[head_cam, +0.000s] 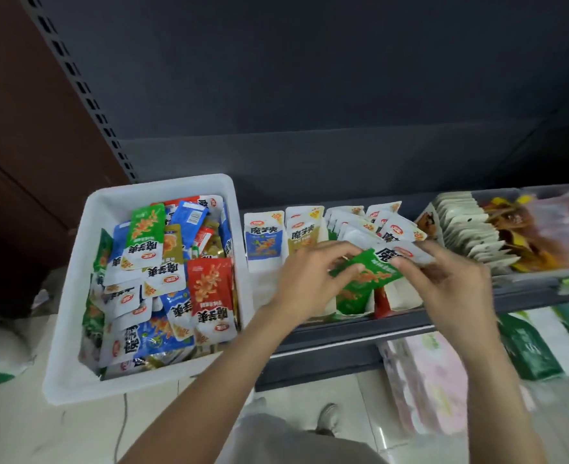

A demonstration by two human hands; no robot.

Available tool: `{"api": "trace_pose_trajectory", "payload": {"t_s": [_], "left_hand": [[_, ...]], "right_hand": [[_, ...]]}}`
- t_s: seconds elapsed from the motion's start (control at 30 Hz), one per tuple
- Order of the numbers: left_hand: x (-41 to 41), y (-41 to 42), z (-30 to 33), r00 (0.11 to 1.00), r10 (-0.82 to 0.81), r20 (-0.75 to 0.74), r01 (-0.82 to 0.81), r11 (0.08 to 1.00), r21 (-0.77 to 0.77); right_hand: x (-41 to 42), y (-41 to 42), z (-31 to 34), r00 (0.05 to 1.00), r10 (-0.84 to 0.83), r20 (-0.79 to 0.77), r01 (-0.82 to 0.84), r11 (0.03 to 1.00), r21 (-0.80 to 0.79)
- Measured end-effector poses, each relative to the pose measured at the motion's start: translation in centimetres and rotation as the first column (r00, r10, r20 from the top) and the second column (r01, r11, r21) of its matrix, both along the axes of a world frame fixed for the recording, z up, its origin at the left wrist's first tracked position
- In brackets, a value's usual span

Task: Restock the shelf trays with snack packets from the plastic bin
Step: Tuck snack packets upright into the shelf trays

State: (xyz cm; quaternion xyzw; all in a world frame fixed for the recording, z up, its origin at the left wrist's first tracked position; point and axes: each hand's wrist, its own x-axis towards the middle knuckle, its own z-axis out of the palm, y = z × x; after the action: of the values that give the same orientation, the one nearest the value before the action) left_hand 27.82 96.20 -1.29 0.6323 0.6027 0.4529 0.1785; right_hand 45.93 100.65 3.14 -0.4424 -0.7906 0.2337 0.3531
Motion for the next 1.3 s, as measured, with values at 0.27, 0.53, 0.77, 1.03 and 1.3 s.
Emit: {"api": "trace_pose_trajectory", "payload": {"t_s": [0.27,0.53,0.77,1.03,1.3], "left_hand": [[1.6,2.4,-3.6,0.972,0.081,-0.222,-0.097,0.994,-0.058],[0.3,1.6,-6.2,0.887,0.089,-0.454,-0.186,0.967,-0.175],[0.1,1.0,-7.0,0.917,0.027,-0.397,-0.137,0.958,-0.252],[-2.0,-2.6,-3.7,0.900,0.372,-0.227,-0.357,0.928,0.107],[-13.0,-11.5,-4.6,0.698,0.614,-0.368,-0.643,0.764,0.054]], "right_hand": [[0.4,1.7,-4.0,0.957,-0.095,0.276,0.040,0.979,0.199],[-1.7,2.6,-8.4,0.958,-0.118,0.262,0.103,0.992,0.071],[-1.2,2.3,-10.0,0.966,-0.245,0.076,0.234,0.963,0.130],[-3.6,-0.8,-6.6,0.999,0.036,-0.028,-0.029,0.976,0.218],[-13.7,-4.3,-5.4,0.813,0.534,0.232,-0.544,0.839,-0.024]]}}
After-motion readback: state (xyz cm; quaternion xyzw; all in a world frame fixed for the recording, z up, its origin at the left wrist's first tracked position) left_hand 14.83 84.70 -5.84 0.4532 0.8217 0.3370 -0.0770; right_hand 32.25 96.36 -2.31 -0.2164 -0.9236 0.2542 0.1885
